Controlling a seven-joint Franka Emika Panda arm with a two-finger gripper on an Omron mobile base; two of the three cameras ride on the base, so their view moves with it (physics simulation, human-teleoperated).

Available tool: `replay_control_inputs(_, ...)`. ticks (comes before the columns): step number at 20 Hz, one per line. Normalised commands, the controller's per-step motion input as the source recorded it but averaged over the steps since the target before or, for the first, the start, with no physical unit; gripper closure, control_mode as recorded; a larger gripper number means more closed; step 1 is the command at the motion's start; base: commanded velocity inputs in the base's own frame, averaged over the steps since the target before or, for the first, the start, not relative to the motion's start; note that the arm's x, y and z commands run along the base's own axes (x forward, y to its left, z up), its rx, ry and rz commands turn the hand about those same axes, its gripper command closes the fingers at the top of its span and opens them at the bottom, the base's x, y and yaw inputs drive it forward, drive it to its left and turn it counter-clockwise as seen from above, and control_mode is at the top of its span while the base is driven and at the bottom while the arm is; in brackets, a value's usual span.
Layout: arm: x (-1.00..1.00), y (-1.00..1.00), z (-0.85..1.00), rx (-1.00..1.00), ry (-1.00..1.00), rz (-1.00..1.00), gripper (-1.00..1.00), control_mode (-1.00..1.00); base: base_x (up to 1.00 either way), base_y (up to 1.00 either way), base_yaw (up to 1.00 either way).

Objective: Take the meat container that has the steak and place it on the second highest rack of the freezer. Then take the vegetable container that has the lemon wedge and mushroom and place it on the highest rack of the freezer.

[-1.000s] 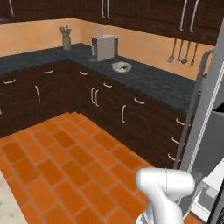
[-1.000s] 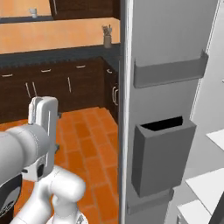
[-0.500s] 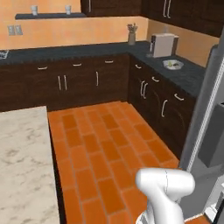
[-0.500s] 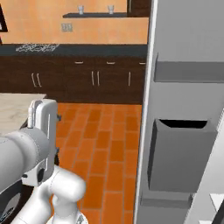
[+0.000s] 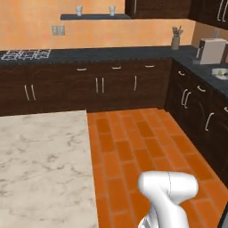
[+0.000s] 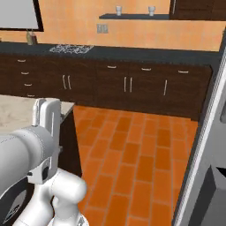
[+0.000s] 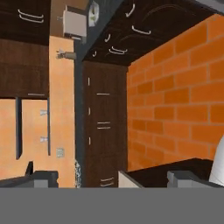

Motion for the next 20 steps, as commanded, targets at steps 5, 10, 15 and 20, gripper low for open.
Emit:
replay_control_inputs(5,0.0,0.0,0.0,0.0,0.0,0.0,-1.0,1.0,1.0,-0.03,-0.03)
replay_control_inputs(10,0.0,0.0,0.0,0.0,0.0,0.0,-1.0,1.0,1.0,0.0,-0.15)
replay_control_inputs(15,0.0,0.0,0.0,0.0,0.0,0.0,-1.0,1.0,1.0,-0.23,-0.21)
replay_control_inputs(20,0.0,0.0,0.0,0.0,0.0,0.0,-1.0,1.0,1.0,-0.1,-0.36)
